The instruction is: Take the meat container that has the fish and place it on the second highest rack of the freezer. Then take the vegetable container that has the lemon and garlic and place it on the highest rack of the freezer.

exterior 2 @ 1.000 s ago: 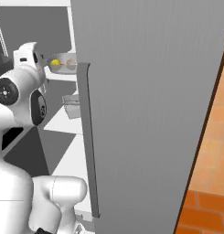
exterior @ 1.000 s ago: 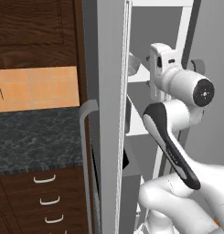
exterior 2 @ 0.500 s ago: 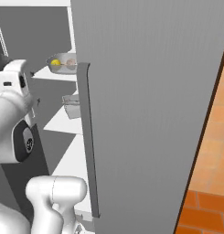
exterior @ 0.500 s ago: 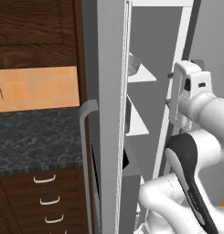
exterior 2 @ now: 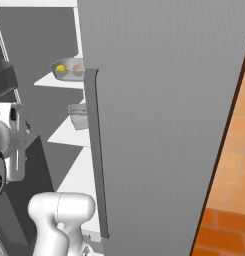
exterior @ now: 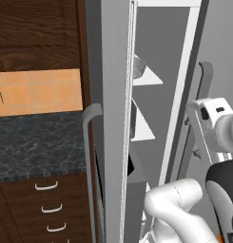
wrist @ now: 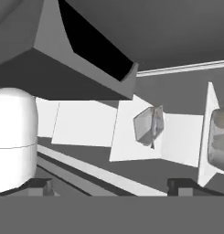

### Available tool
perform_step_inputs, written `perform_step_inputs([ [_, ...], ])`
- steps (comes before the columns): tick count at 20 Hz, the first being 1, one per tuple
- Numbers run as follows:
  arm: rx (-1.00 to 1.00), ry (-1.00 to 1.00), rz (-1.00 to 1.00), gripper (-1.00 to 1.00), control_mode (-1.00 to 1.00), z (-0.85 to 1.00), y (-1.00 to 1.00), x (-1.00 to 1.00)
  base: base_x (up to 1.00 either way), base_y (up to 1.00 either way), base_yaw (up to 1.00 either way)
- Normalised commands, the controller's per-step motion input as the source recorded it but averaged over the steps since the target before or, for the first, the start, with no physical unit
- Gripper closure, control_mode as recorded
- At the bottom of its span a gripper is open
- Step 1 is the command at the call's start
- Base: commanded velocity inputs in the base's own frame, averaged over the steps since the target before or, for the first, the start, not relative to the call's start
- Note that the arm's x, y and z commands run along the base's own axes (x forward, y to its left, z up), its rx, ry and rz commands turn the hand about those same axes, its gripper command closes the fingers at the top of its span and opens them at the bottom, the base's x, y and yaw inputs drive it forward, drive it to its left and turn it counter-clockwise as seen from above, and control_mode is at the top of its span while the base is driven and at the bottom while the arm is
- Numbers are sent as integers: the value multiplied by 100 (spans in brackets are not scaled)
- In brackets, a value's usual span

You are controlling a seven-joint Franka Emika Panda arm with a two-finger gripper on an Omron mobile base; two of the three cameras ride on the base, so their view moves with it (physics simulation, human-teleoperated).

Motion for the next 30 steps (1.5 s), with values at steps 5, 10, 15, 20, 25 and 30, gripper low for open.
perform_step_inputs([
  [5, -17, 67, 0, -100, -100, -100, -8, -100, 0, 0, 0],
  [10, -11, 24, 0, -100, -100, -100, -16, -85, 0, 0, 0],
  [15, -1, -29, 9, -100, -100, -100, -36, 34, 0, 0, 0],
  [20, 0, -37, 16, -100, -100, -100, -49, 43, 0, 0, 0],
  [25, -7, -52, 17, -100, -100, -100, -28, 16, 0, 0, 0],
  [30, -9, -63, 21, -100, -100, -100, -12, -3, 0, 0, 0],
])
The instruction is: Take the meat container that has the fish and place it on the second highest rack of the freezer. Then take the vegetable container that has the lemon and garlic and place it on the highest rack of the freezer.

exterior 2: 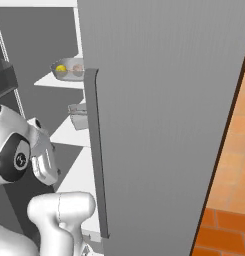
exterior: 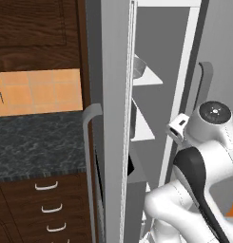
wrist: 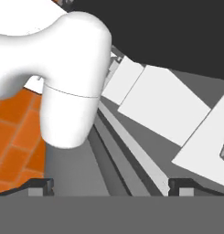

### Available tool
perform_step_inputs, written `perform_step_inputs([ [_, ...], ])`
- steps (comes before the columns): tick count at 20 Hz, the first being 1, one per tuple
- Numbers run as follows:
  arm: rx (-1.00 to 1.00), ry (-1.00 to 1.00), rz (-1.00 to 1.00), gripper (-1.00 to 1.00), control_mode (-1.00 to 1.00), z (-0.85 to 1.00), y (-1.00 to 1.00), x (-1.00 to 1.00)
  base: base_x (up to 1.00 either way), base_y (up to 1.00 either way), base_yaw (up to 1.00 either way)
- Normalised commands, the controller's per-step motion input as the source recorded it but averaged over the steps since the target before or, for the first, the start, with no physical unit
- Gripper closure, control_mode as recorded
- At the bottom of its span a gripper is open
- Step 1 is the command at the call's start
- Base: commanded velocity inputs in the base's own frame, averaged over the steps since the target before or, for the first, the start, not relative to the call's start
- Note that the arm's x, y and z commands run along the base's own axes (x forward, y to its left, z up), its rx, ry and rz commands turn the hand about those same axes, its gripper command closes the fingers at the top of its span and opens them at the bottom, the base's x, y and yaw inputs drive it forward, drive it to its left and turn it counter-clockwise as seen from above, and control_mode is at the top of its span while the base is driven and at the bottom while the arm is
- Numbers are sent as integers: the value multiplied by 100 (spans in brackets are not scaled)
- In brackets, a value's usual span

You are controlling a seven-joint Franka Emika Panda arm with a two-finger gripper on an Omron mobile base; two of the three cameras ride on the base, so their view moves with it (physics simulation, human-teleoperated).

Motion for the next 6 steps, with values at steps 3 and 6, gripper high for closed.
perform_step_inputs([
  [3, 0, -60, 24, -100, -100, -100, -30, -8, 0, 0, 0],
  [6, 0, -47, 25, -100, -100, -100, -20, -18, 0, 0, 0],
])
